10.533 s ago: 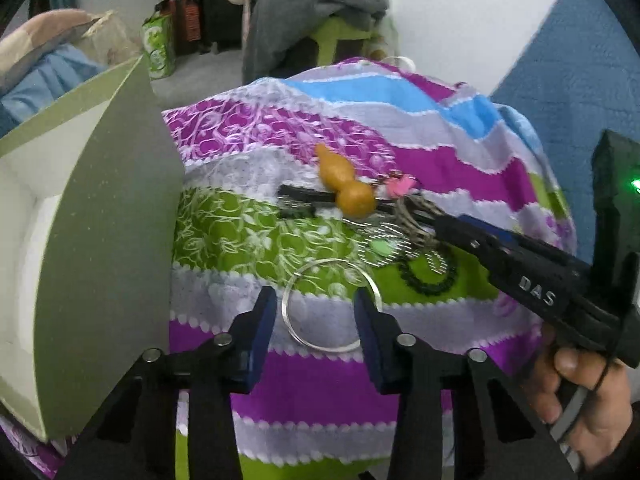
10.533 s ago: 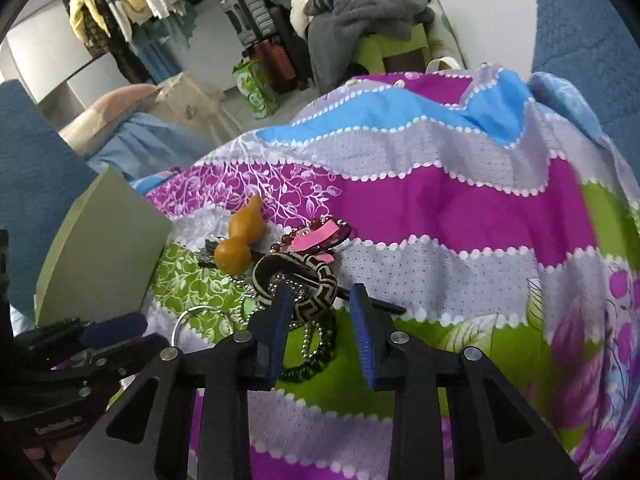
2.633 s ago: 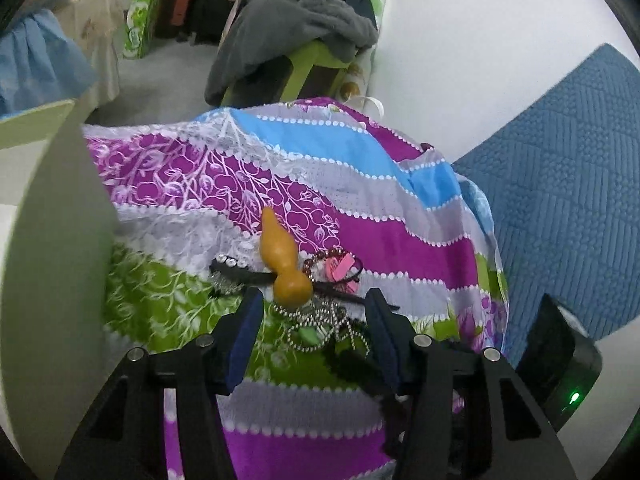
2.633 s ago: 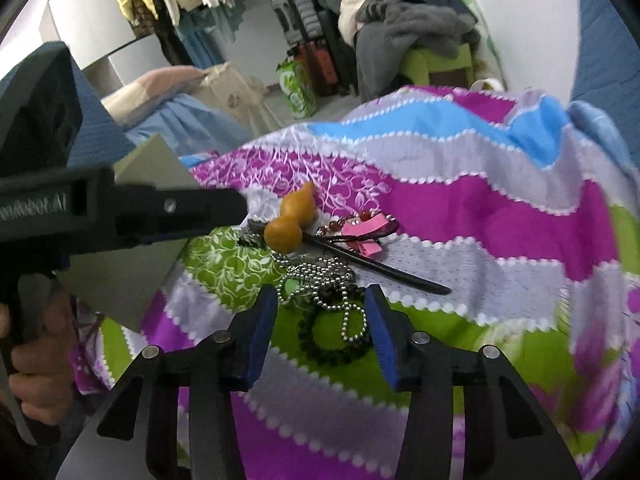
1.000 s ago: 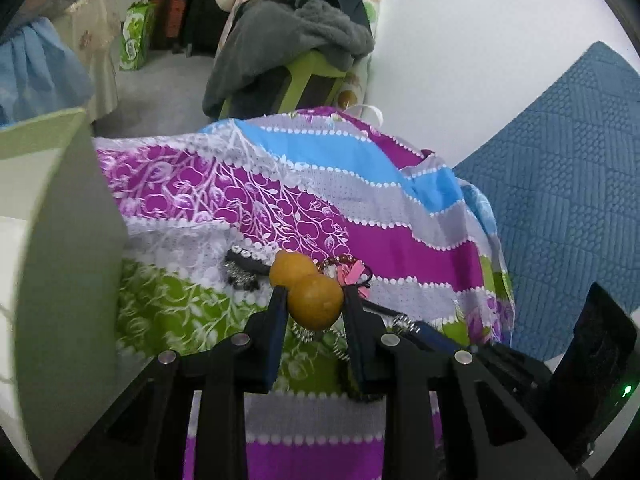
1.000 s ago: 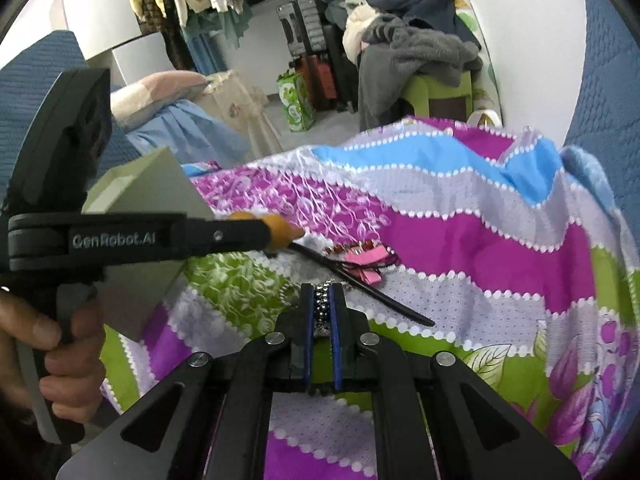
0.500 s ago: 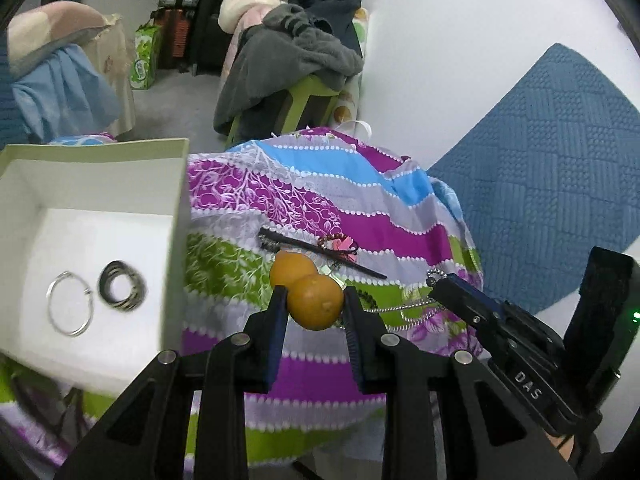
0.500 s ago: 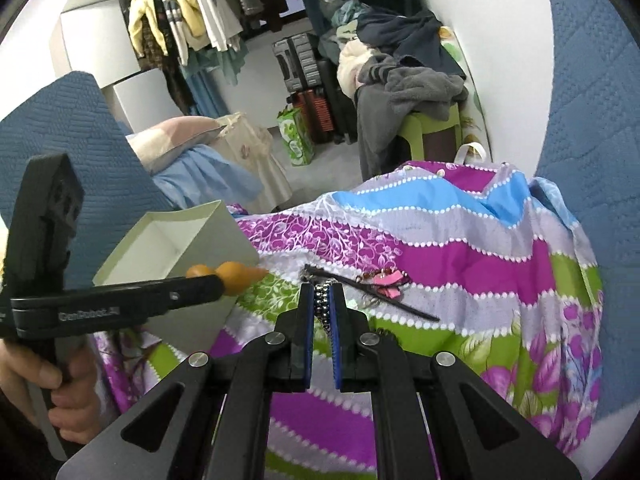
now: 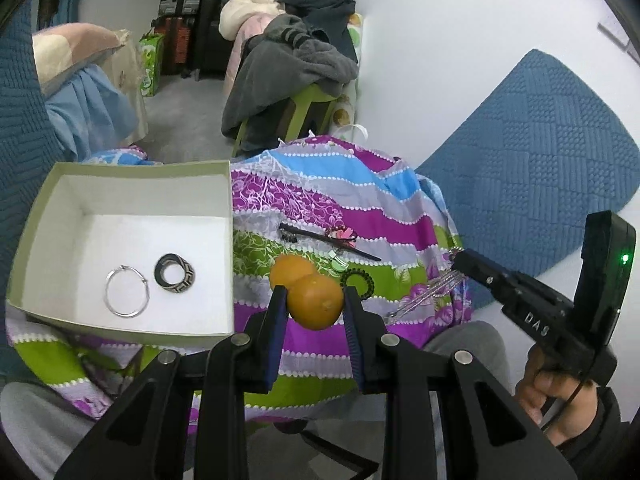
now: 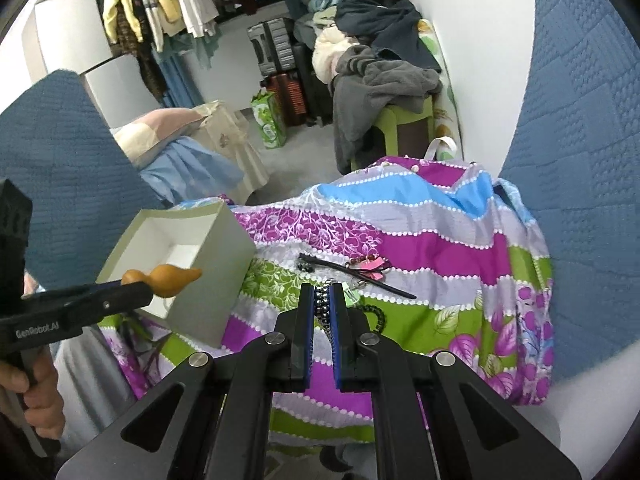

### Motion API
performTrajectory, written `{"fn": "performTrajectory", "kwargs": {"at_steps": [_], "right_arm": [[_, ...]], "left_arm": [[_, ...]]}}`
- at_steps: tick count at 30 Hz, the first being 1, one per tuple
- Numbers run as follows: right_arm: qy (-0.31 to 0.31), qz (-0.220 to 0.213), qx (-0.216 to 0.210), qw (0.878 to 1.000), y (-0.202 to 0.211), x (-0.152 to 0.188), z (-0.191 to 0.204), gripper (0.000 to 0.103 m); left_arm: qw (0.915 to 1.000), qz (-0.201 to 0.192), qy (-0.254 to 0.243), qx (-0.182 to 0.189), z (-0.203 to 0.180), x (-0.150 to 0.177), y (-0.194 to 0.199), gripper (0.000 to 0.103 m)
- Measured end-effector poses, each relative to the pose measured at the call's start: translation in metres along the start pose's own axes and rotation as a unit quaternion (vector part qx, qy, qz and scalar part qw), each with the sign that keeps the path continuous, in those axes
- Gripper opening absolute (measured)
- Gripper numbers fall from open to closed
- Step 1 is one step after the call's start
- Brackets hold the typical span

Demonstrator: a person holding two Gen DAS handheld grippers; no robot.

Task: Organize jewelry
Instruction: 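Carry the gourd pendant and chain necklace into the white box and open both tools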

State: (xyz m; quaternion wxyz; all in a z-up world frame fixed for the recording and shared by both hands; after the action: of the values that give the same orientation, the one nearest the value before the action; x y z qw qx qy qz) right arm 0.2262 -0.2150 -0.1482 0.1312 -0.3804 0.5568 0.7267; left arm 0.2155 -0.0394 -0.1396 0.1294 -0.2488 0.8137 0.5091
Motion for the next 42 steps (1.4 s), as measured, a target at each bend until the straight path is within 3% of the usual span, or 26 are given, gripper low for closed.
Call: {"fn": "performTrajectory", "kwargs": {"at_steps": [15,24,27,33,42], "right_arm": [[0.031,-0.030,-0.008,0.999,0.047,-0.082,0.064,0.005],[0.037,-0.034,-0.044,0.998,0.032,-0.123,0.115,0.005],[0.054,-0.039,-0.037,0.997,0.019,-0.131,0.132,0.005],[0.065,-0.005,-0.054,0.996,-0.019,-0.124,0.153,0.005],[0.068,0.078,-0.064,0.993,-0.082,-0.079,0.166,0.005]], "left_arm": [[0.9996,-0.021,-0.016,0.001,0.014,-0.050,0.070,0.027],[0.9991,-0.040,-0.007,-0.015,0.055,-0.076,0.098,0.027],[0.9988,-0.043,0.005,-0.022,0.076,-0.084,0.100,0.027],[0.9984,-0.031,0.036,-0.030,0.118,-0.087,0.088,0.027],[0.9971,0.007,0.058,-0.047,0.163,-0.071,0.051,0.027]]}}
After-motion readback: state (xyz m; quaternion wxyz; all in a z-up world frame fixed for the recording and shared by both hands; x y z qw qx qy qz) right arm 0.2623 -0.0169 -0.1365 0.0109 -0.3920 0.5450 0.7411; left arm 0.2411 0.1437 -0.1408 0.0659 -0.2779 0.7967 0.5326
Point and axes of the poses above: each gripper's, at about its wrist camera, not at the fingertips, and y roughly against the way its jaws point, z to its left, x to its underside, the point moved 6 cm from there along -y, roughly the way its jaws point, and after that the axes turned 9 degrees about y, right-handed, at the moved point
